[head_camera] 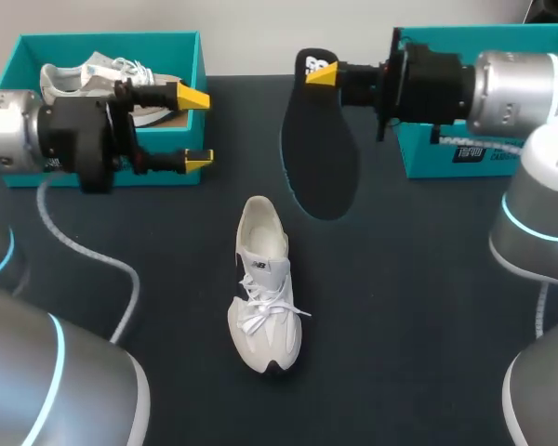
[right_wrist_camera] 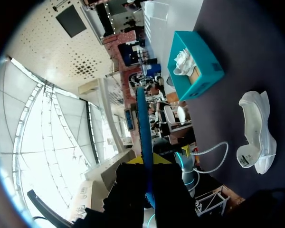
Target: Take the shoe out of the shoebox, open the shoe tongue, remove and reinsert the insole, then place the shoe into the shoebox
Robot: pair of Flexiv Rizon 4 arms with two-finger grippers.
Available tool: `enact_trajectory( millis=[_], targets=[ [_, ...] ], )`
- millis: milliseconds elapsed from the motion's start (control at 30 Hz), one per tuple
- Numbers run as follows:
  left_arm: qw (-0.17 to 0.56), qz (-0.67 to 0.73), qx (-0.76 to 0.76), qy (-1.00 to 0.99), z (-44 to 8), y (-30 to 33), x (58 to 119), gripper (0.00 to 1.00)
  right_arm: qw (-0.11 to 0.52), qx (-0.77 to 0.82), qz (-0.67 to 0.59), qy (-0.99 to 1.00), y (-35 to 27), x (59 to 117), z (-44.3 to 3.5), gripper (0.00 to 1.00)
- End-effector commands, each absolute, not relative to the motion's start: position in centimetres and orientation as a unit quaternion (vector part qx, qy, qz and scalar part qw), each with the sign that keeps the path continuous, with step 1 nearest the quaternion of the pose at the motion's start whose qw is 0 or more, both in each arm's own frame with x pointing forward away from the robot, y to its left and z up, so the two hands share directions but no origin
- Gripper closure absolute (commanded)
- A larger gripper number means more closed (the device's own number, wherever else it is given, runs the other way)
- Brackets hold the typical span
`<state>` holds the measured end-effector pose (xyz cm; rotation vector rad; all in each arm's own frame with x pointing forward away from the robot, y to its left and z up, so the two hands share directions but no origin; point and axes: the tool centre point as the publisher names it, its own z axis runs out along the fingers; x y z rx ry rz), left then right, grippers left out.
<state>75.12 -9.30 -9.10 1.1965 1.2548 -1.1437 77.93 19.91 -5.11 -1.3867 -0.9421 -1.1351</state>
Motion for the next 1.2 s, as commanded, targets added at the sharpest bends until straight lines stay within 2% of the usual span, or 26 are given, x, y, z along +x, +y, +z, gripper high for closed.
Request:
enact_trajectory(
  millis=[33,467,533,567,633,667,700,800,833,867,900,933,1167,1200],
  targets=[
    [0.527,-0.490,0.480,0.502,-9.5,-10.8,75.0,0.00,0.541,-0.576,-0.467,-0.397,24.9,80.0,-6.0,1.00],
    [0.529,-0.508,0.479,0.482,-9.3,-14.7,74.7,0.00,0.559,-0.582,-0.443,-0.391,27.6,80.7,-7.5,1.00],
    [0.529,-0.509,0.480,0.480,-9.3,-15.2,74.7,0.03,0.558,-0.583,-0.442,-0.390,27.7,80.7,-7.6,1.00],
    [0.528,-0.510,0.481,0.479,-9.3,-15.4,74.7,0.06,0.559,-0.583,-0.442,-0.390,27.8,80.7,-7.6,1.00],
    [0.527,-0.510,0.484,0.478,-9.4,-15.6,74.7,0.29,0.560,-0.582,-0.442,-0.390,27.8,80.7,-7.7,1.00],
    [0.526,-0.510,0.485,0.478,-9.5,-15.6,74.7,0.49,0.560,-0.582,-0.443,-0.390,27.8,80.7,-7.7,1.00],
    [0.524,-0.509,0.488,0.477,-9.6,-15.6,74.8,0.56,0.560,-0.583,-0.442,-0.389,27.9,80.7,-7.7,1.00],
    [0.523,-0.508,0.490,0.478,-9.8,-15.5,74.9,0.67,0.559,-0.583,-0.443,-0.388,27.9,80.6,-7.8,1.00],
    [0.523,-0.508,0.490,0.478,-9.8,-15.4,75.0,0.75,0.559,-0.583,-0.443,-0.388,27.9,80.6,-7.7,1.00],
    [0.523,-0.507,0.490,0.479,-9.9,-15.4,75.0,0.76,0.560,-0.583,-0.443,-0.388,27.9,80.6,-7.7,1.00],
    [0.522,-0.506,0.491,0.479,-9.9,-15.4,75.1,0.93,0.560,-0.584,-0.442,-0.388,27.9,80.6,-7.7,1.00],
    [0.524,-0.504,0.491,0.479,-9.9,-15.4,75.1,1.00,0.560,-0.583,-0.442,-0.388,27.9,80.6,-7.7,1.00],
    [0.526,-0.503,0.498,0.471,-9.6,-15.1,74.8,1.00,0.562,-0.588,-0.437,-0.385,27.7,80.6,-8.0,1.00],
    [0.525,-0.503,0.500,0.471,-9.6,-15.0,74.8,0.95,0.561,-0.589,-0.437,-0.384,27.6,80.6,-8.0,1.00]
  ],
)
